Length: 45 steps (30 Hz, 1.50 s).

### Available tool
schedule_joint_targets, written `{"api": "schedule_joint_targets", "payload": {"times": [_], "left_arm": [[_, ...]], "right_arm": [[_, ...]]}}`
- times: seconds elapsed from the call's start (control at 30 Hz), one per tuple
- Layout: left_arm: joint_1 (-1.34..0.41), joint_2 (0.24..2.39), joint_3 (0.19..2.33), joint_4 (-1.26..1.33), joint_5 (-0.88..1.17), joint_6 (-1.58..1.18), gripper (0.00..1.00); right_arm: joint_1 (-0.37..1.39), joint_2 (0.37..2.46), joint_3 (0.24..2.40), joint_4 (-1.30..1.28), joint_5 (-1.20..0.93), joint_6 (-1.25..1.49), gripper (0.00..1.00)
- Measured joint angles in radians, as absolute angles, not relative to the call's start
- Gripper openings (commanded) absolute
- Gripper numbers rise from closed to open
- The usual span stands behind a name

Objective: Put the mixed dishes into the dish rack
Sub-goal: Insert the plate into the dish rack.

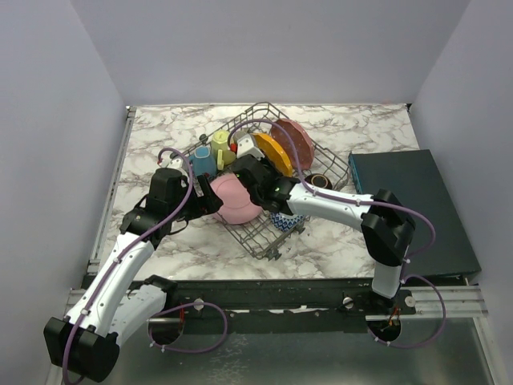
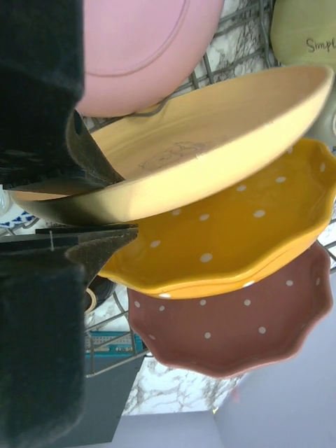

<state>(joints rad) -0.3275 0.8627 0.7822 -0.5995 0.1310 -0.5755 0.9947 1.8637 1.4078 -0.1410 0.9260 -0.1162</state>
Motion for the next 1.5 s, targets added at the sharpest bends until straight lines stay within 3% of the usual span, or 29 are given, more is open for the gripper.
{"api": "schedule_joint_targets", "payload": {"times": [0.2,0.5,0.7,0.9,1.33,1.5], "left_arm": [[-0.327,0.863,0.781,-0.599,0.131,-0.575,0.87],[-0.327,0.863,0.777,-0.599,0.131,-0.575,0.87],[-0.327,0.863,0.777,-0.599,0.131,-0.575,0.88],[-0.327,0.863,0.777,-0.599,0.131,-0.575,0.88],[-0.327,0.869,0.777,-0.599,0.131,-0.575,0.88],[-0.327,0.869,0.777,-0.599,0.131,-0.575,0.88]], "right_arm": [[0.994,1.865,1.42,-0.159,0.911,-0.069,0.45],[0.993,1.865,1.459,-0.173,0.912,-0.059,0.5],[0.993,1.864,1.508,-0.205,0.898,-0.025,0.61],[0.993,1.853,1.52,-0.293,0.816,0.054,0.65],[0.993,1.665,1.486,-0.47,0.594,0.256,0.66],[0.993,1.617,1.46,-0.553,0.476,0.342,0.52]]}}
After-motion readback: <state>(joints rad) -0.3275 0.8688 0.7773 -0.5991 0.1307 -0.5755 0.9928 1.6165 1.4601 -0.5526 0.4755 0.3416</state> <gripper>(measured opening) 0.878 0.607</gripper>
